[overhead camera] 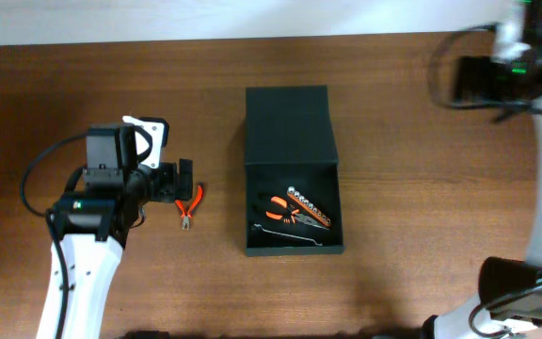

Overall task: Pack container
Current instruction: 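Withdraw the right gripper to the right edge of the table, then lower the left gripper onto the red-handled pliers and grasp them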

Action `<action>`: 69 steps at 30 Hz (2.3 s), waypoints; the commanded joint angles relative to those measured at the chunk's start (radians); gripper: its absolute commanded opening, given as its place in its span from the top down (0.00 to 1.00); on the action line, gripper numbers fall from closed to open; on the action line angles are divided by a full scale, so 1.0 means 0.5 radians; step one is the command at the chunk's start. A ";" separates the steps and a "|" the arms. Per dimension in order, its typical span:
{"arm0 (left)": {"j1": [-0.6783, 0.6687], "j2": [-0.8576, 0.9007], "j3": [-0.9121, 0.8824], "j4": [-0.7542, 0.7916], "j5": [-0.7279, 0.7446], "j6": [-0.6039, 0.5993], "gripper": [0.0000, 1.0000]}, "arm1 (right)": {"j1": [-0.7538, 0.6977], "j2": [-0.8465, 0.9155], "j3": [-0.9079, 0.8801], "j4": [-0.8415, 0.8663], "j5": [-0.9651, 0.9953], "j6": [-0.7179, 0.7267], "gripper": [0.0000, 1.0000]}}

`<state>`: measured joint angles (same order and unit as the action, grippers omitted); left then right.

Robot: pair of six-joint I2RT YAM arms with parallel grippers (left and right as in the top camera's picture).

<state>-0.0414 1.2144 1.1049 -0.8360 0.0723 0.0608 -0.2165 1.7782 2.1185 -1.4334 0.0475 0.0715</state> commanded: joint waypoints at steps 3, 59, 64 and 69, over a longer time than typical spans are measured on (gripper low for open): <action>0.010 0.261 0.092 -0.009 0.019 0.098 0.01 | -0.365 -0.009 0.023 -0.129 -0.156 0.151 0.01; 0.179 1.248 -0.051 0.040 0.036 -0.204 0.20 | -0.443 -0.009 -0.697 -0.139 -0.156 0.022 0.01; 0.176 1.248 -0.051 0.049 0.035 -0.205 0.20 | -0.443 -0.009 -0.697 -0.140 -0.156 0.021 0.01; 0.175 1.248 -0.051 0.086 0.037 -0.274 0.20 | -0.443 -0.009 -0.697 -0.138 -0.156 0.021 0.01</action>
<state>0.0471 1.8236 1.0901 -0.8028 0.0975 -0.0467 -0.4370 1.7786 1.7763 -1.5002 -0.0212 0.0814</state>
